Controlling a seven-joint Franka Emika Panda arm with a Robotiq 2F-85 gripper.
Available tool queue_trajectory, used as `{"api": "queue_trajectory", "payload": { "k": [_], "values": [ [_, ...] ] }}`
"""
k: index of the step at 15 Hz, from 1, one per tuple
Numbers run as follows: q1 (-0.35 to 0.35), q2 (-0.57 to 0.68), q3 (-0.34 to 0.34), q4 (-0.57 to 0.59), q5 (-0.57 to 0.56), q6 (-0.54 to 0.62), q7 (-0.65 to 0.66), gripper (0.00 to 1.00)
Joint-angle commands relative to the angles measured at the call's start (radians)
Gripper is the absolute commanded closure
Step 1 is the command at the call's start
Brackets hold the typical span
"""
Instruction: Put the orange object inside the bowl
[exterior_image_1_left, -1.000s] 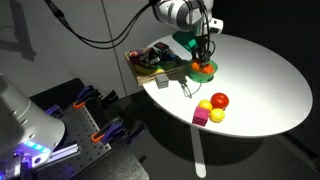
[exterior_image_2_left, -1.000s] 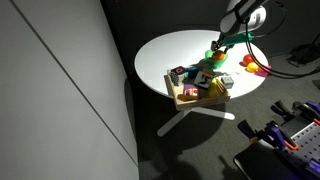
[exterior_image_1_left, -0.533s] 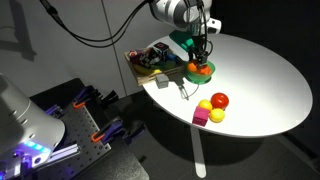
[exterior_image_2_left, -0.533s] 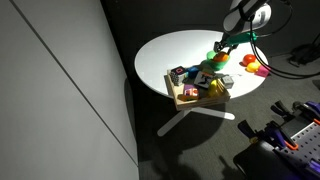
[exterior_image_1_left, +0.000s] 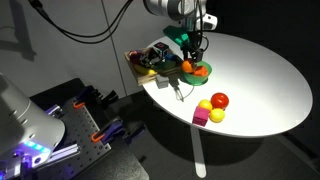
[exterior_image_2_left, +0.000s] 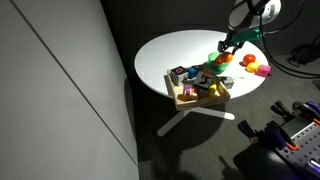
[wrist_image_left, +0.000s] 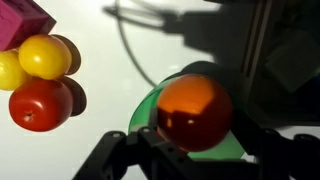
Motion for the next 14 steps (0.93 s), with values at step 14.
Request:
{"api": "queue_trajectory", "payload": {
  "k": [14],
  "values": [
    [0.000,0.004,-0.005,0.044,-0.012,0.000,0.041,0.51]
  ]
}}
